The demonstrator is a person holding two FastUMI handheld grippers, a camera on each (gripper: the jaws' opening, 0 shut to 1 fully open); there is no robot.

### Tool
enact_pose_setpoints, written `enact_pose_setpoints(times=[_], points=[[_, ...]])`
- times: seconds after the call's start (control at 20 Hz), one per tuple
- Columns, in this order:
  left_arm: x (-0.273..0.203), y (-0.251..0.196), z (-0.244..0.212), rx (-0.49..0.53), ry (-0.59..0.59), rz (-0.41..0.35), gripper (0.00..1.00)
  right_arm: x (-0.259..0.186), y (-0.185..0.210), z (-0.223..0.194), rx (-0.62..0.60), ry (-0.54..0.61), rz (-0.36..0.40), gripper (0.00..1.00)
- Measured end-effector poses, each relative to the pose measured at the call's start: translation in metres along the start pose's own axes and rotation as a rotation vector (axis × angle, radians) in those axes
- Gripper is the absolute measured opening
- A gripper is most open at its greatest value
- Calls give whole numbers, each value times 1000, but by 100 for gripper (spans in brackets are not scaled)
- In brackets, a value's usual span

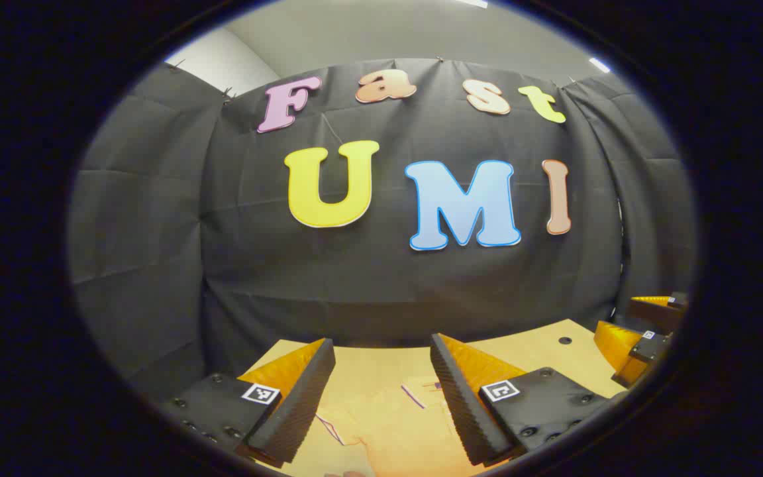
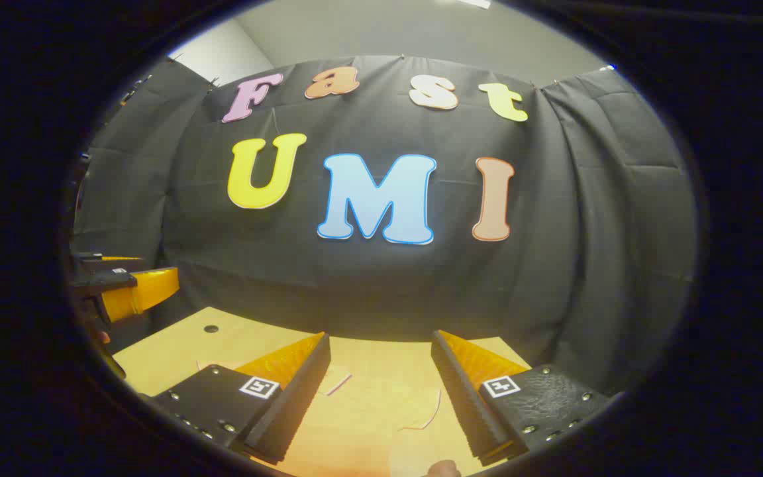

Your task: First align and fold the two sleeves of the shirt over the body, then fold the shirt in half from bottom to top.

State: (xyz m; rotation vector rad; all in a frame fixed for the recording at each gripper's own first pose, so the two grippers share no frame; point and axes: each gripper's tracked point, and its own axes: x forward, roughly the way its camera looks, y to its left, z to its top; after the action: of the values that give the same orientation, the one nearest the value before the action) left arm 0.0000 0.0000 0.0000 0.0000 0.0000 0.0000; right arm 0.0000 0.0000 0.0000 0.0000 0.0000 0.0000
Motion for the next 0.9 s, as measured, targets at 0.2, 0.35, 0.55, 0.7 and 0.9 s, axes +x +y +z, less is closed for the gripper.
enact_pose_setpoints(times=[0.2,0.35,0.55,0.7,0.9], points=[[15,-19,18,6,-35,-28,94,1,-2,-2,-33,-20,16,96],[27,-25,13,-11,-57,-40,94,17,1,-10,-23,-13,11,97],[43,-9,11,36,-63,-11,94,32,-9,-9,12,-8,-18,96],[41,7,9,42,-58,12,94,31,-18,-13,18,-4,-42,96],[36,21,-1,16,-38,36,94,31,-20,-20,-9,14,-39,96]])
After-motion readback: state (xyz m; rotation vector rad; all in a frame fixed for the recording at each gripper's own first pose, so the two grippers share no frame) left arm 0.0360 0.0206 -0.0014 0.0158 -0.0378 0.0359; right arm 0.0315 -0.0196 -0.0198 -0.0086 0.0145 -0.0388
